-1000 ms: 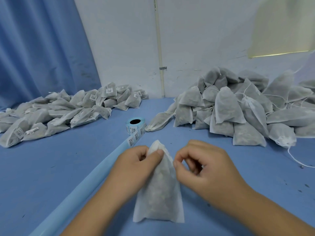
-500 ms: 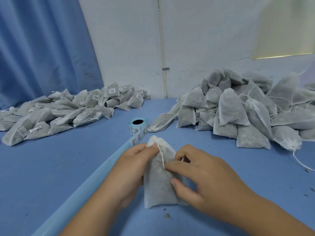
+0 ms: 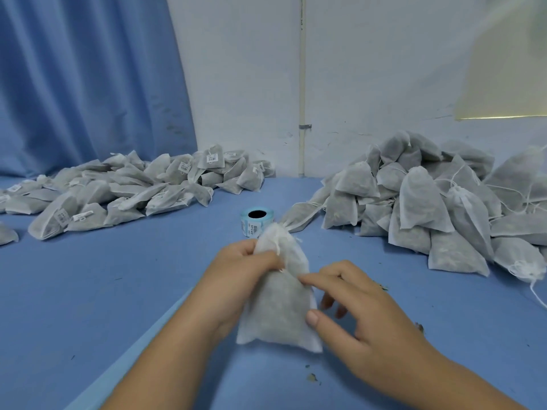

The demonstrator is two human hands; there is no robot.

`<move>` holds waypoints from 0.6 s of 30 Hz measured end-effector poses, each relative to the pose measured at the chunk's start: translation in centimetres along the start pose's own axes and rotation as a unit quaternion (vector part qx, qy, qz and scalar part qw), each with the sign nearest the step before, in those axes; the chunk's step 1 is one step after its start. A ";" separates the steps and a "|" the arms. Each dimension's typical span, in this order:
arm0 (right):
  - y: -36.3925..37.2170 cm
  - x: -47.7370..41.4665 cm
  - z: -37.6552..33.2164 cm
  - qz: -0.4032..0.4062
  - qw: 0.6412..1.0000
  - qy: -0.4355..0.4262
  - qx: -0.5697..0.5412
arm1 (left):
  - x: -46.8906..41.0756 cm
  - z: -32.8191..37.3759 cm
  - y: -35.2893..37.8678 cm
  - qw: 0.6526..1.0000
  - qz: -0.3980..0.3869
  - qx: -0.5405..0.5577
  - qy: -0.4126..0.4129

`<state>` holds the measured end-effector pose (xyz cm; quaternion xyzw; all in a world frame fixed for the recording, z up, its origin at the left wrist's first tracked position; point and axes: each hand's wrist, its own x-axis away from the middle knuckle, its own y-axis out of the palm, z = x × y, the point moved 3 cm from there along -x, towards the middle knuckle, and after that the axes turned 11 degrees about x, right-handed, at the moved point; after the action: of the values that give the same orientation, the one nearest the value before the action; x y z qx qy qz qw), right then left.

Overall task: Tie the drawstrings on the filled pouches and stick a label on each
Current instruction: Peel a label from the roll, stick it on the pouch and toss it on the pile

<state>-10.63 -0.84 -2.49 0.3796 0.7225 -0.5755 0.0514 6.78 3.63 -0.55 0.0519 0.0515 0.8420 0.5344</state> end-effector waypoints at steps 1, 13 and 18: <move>0.3 -0.2 0.0 0.001 1.000 0.012 -0.019 | -0.4 0.3 -1.1 0.999 0.024 0.043 -0.004; 6.3 -8.4 1.6 -0.027 0.976 0.200 -0.082 | -4.5 -0.5 -8.7 0.897 0.042 0.416 -0.143; 9.3 -12.6 2.4 -0.032 0.964 0.259 -0.051 | -6.1 -1.2 -8.6 0.904 0.035 0.399 -0.148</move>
<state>3.04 -8.57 -4.24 0.4892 0.7515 -0.4210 -0.1368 16.89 1.76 -3.16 0.3867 0.3014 0.7520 0.4406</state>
